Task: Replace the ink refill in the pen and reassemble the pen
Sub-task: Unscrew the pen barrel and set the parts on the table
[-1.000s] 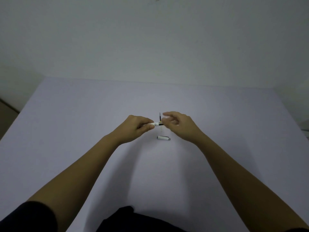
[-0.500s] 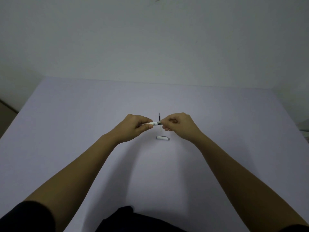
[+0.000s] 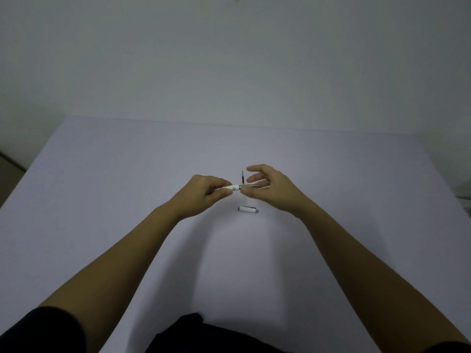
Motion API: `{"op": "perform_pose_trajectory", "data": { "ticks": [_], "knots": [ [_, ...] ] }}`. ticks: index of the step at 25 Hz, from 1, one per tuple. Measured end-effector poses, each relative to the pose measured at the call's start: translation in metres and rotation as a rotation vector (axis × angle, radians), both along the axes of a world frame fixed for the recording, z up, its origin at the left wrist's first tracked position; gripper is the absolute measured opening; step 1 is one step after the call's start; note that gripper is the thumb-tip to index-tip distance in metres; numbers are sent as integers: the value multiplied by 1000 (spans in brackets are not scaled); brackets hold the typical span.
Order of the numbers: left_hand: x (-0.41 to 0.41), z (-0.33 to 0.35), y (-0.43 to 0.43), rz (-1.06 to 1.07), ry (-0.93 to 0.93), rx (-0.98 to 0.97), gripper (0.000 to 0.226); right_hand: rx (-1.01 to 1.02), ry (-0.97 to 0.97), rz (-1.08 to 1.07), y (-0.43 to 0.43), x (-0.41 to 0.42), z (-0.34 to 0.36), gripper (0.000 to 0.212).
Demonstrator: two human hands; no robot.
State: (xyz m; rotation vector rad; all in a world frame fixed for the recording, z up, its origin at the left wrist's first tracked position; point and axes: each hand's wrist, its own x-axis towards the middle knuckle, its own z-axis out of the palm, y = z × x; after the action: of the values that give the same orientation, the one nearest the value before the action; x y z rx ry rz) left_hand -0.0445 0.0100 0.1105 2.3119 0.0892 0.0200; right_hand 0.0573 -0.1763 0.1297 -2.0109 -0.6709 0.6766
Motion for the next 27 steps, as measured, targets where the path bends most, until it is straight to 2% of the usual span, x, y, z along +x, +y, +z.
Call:
{"op": "perform_pose_trajectory", "data": {
  "ticks": [3,7,9,12,13,17,20,23,27],
  "knots": [
    [0,-1,0,-10,10,18,21,-149,38,50,1,2,1,41],
    [0,-4,1,-47,22,57,21,-130,-40,120,-3,6,2,6],
    [1,-4,1,-42,12,44,21,-107,-66,96,-2,5,2,13],
    [1,-3,1,-43,15,36,21,-227,16,83,3,4,3,37],
    [1,-4,1,-47,21,36,21,-244,-1,94,3,5,1,37],
    [-3,-11,4,-8,49,-14,20,-128,-108,70,-1,10,-2,6],
    [-8,-19,8,44,62,-82,20,-19,-116,34,-2,12,-4,16],
    [-13,-27,9,84,82,-192,21,36,-99,-32,-2,16,-10,17],
    [-18,-40,12,157,115,-288,19,109,-24,-295,-11,25,-34,16]
  ]
}}
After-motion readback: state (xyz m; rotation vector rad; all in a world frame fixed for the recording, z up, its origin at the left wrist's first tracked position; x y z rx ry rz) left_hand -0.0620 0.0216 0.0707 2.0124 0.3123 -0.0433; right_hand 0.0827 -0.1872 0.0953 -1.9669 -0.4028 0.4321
